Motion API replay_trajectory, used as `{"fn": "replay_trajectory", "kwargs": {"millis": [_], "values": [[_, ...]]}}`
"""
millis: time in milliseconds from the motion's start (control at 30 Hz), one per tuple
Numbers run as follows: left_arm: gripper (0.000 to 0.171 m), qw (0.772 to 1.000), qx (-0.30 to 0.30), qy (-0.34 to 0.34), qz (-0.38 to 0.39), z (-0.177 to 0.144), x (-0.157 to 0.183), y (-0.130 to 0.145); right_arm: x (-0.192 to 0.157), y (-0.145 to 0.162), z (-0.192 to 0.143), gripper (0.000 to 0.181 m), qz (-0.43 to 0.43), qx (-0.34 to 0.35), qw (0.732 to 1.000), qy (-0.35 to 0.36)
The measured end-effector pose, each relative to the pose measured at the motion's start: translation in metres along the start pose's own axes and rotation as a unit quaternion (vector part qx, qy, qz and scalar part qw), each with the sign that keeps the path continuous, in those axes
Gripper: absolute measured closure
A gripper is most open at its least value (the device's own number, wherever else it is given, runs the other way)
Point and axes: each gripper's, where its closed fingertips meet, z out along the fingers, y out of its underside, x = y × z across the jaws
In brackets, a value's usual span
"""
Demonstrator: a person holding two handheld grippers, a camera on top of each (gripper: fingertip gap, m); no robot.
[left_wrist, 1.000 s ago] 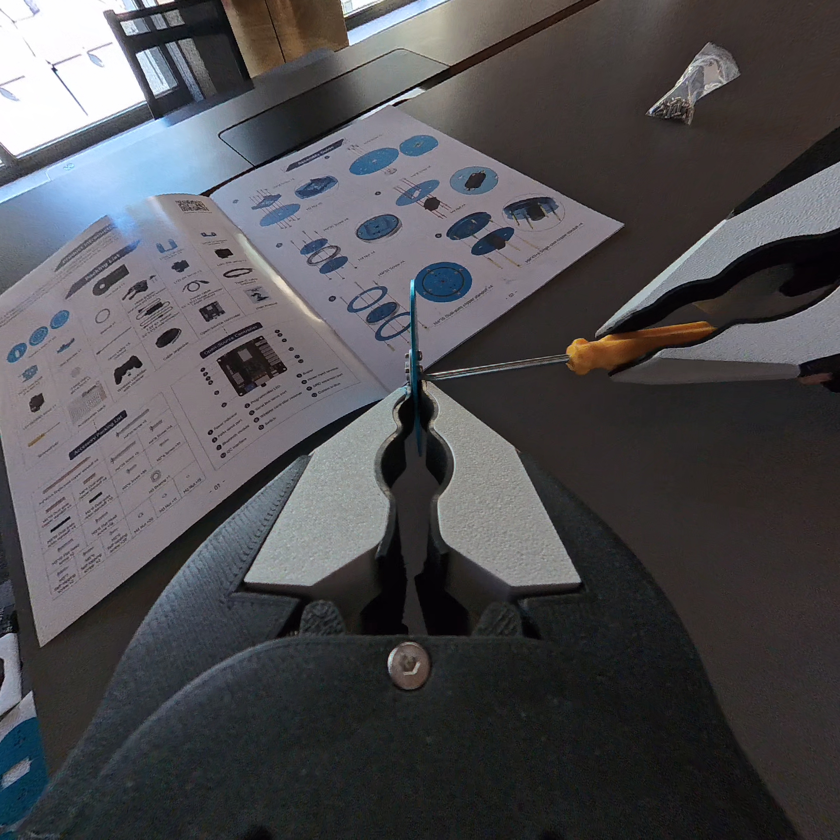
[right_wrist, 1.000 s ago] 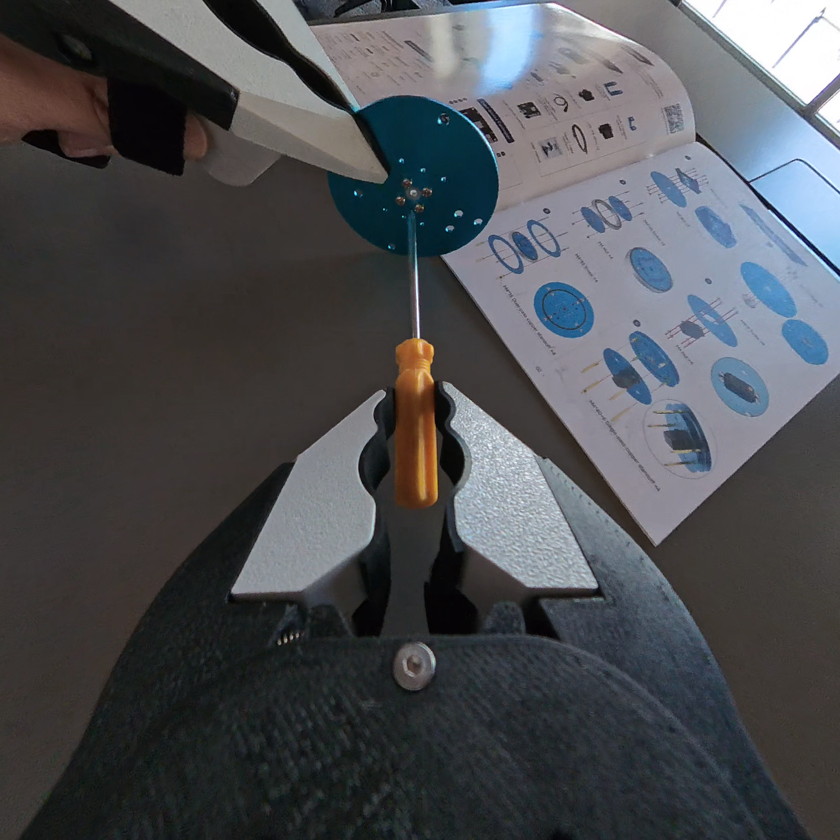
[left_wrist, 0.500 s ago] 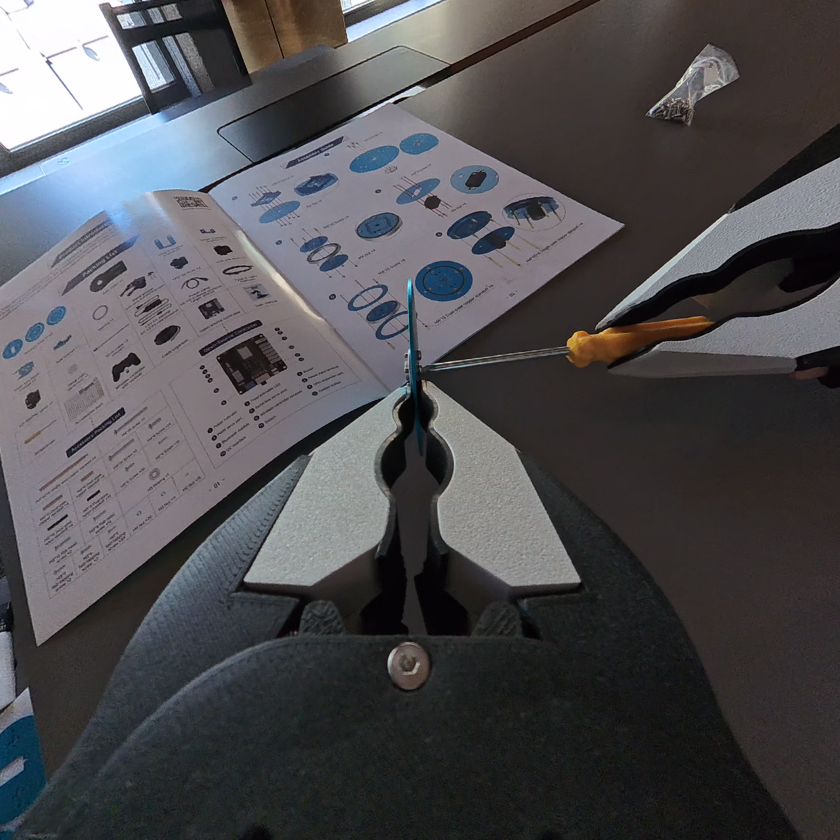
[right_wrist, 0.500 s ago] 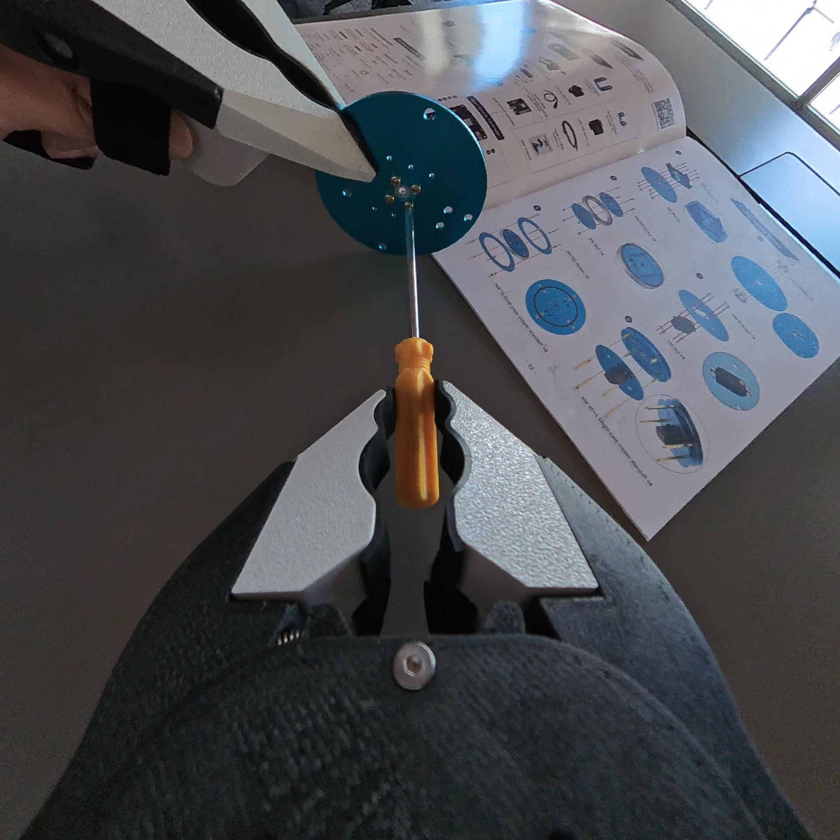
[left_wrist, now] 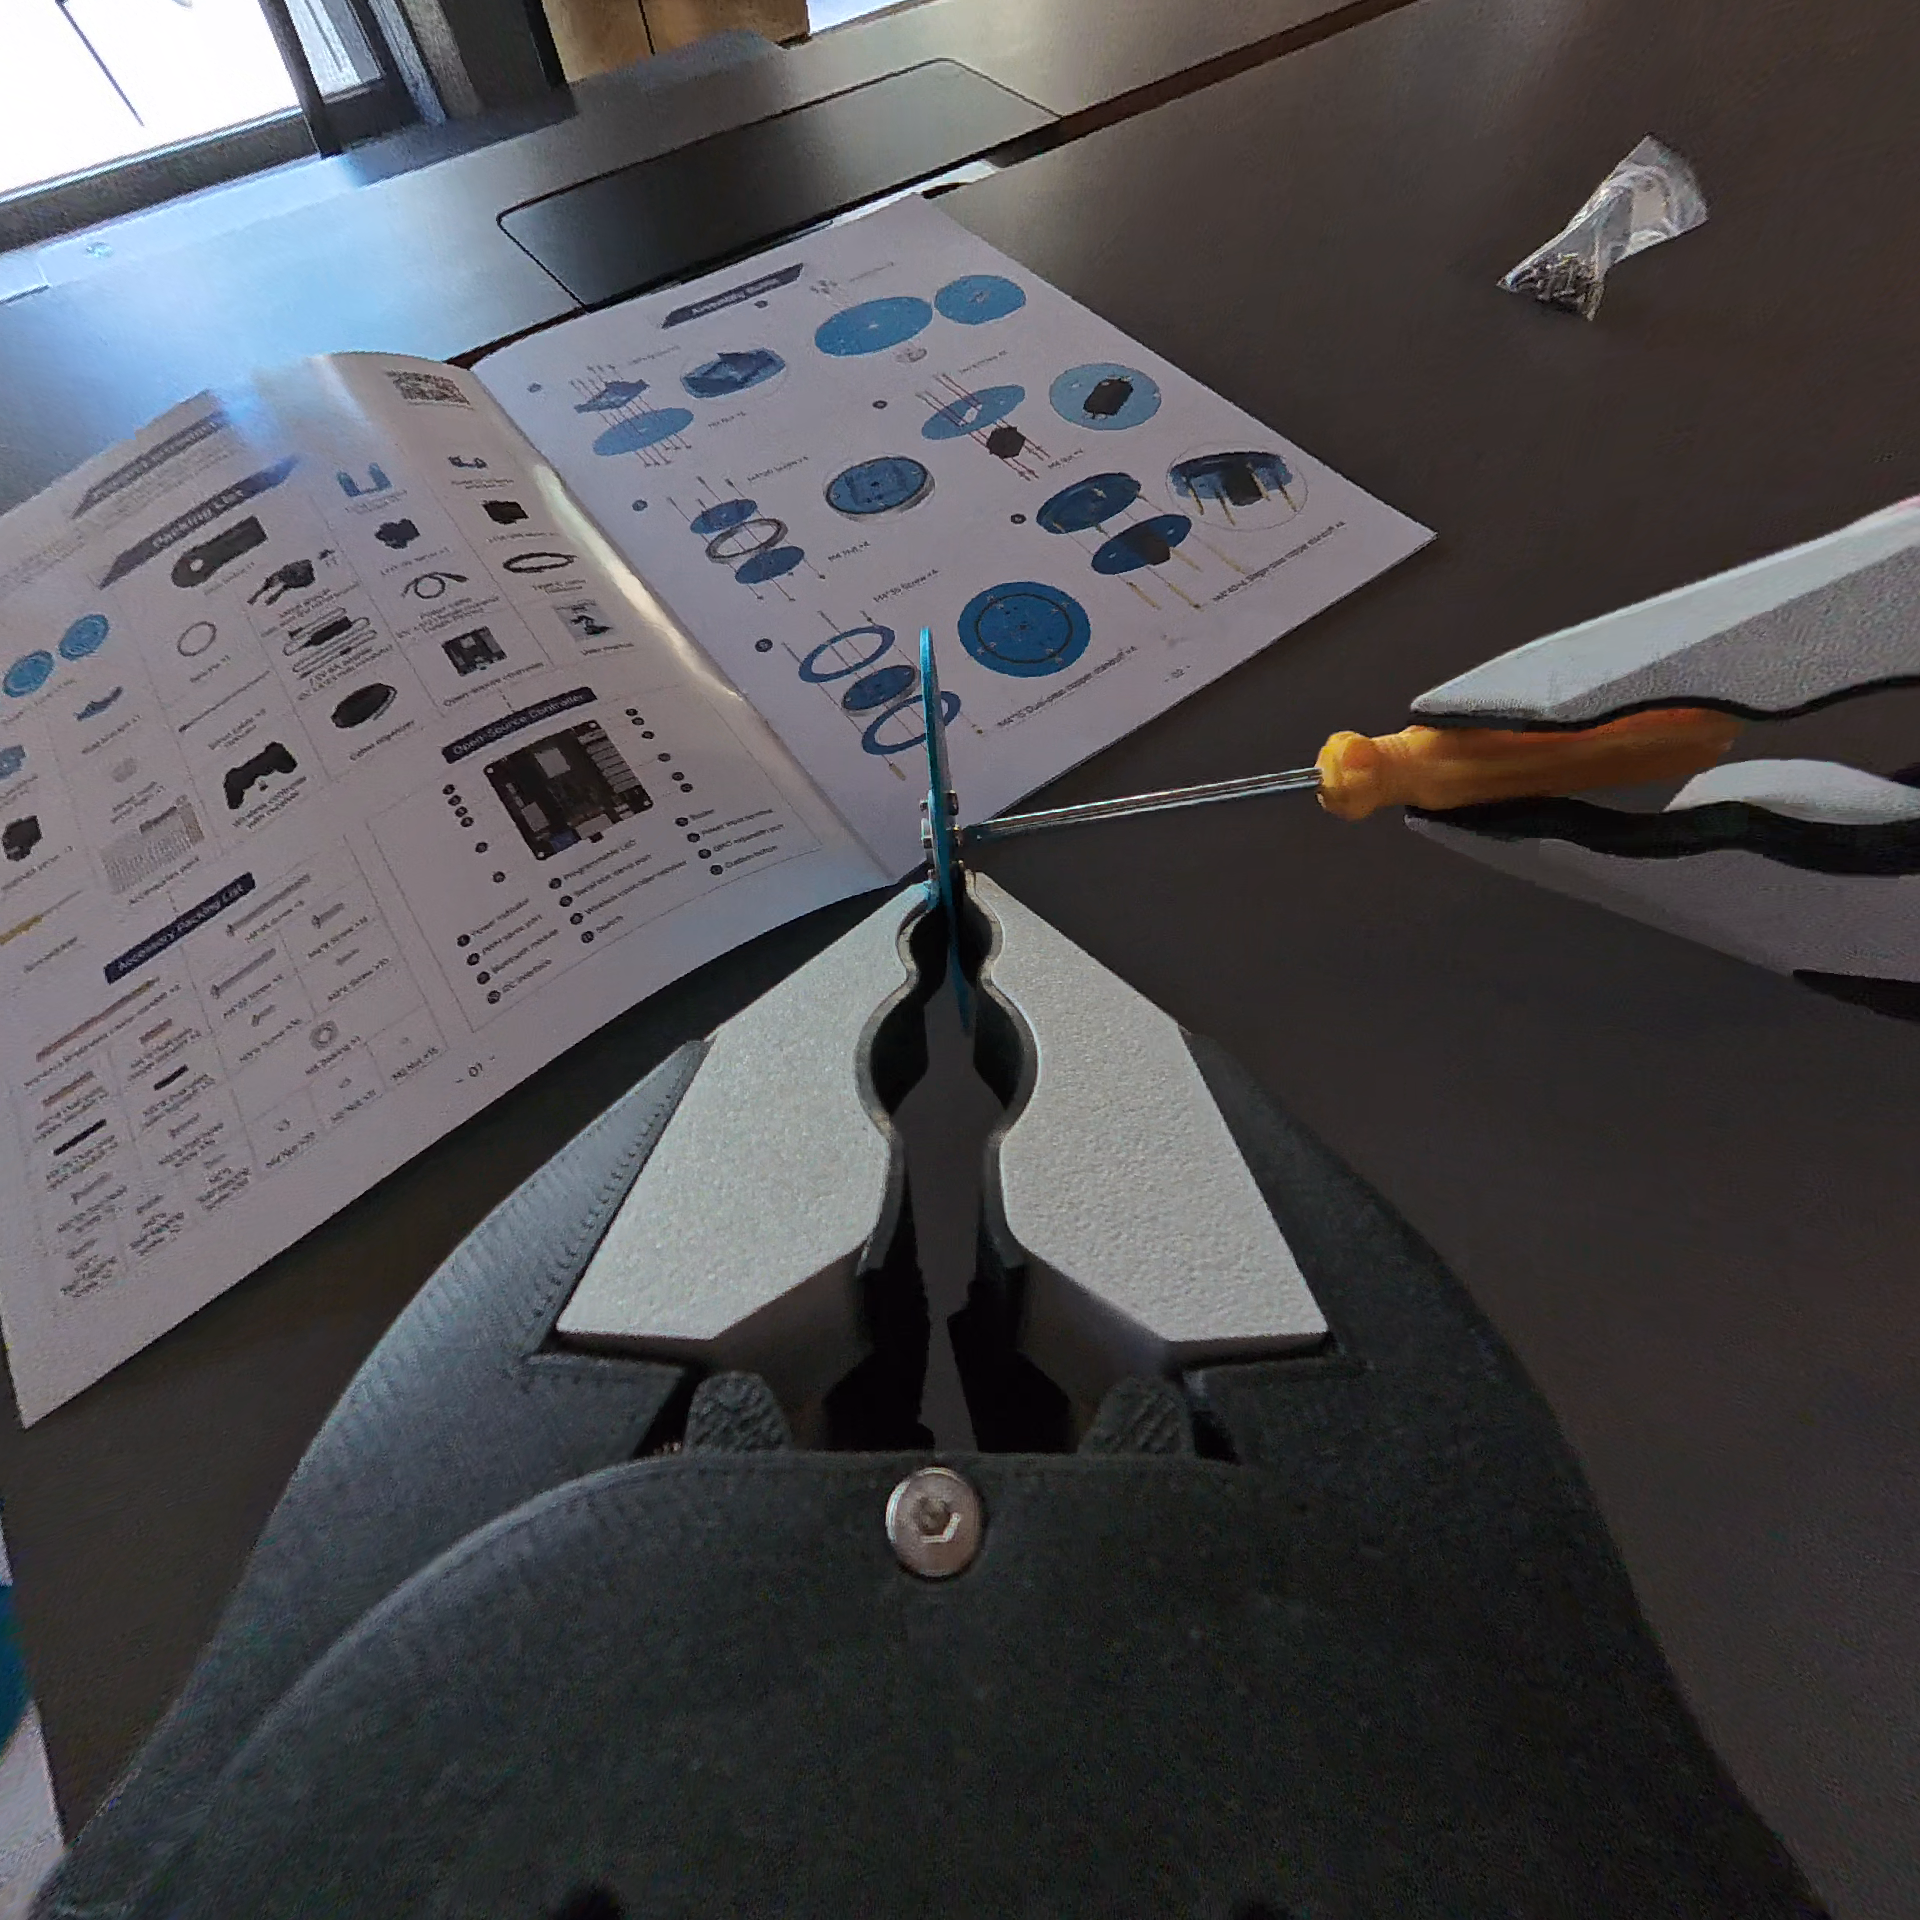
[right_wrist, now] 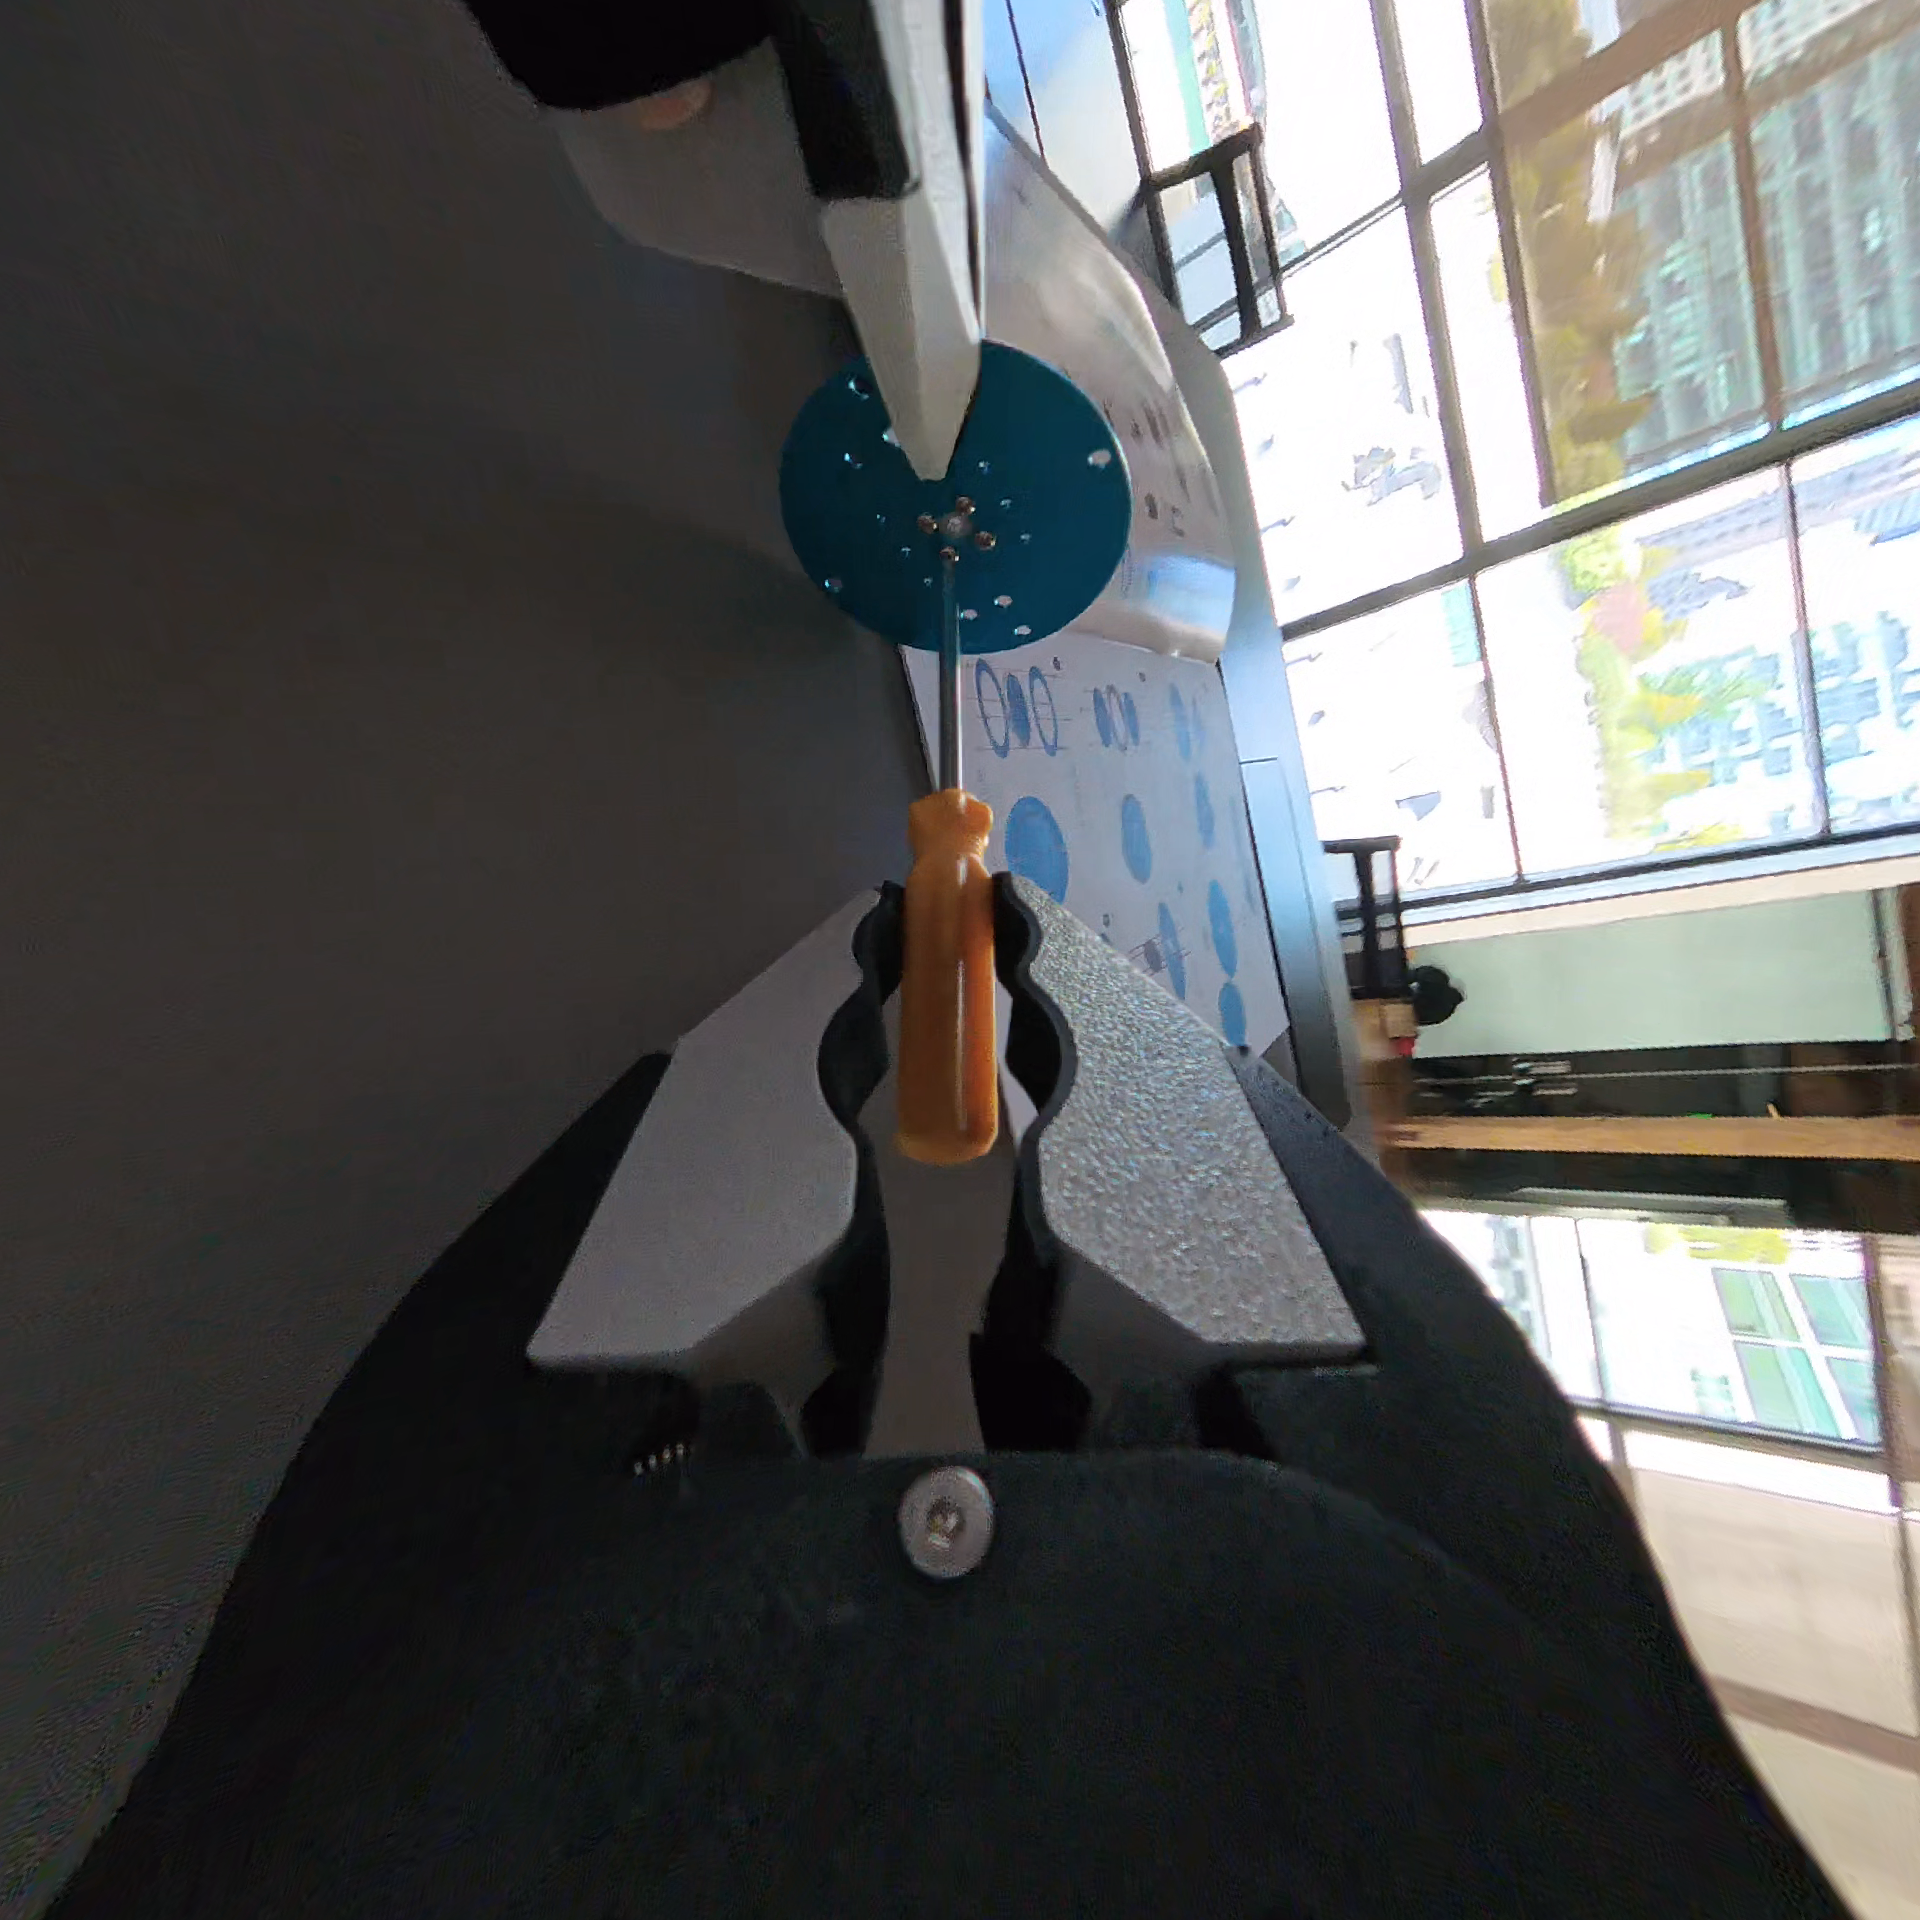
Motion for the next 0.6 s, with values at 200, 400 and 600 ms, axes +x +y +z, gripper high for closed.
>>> {"fn": "replay_trajectory", "kwargs": {"millis": [200, 400, 600], "values": [[0.171, 1.000, -0.003, -0.002, 0.003, -0.001, -0.001, 0.001, -0.002, 0.004, 0.005, 0.165, 0.082, 0.016, 0.996, -0.032], [0.171, 1.000, -0.001, -0.010, 0.018, 0.000, 0.001, 0.000, -0.005, 0.010, 0.008, 0.166, 0.328, 0.030, 0.935, -0.134], [0.171, 0.999, -0.001, -0.020, 0.037, 0.000, 0.002, -0.001, -0.011, 0.012, 0.009, 0.165, 0.429, 0.037, 0.884, -0.184]]}}
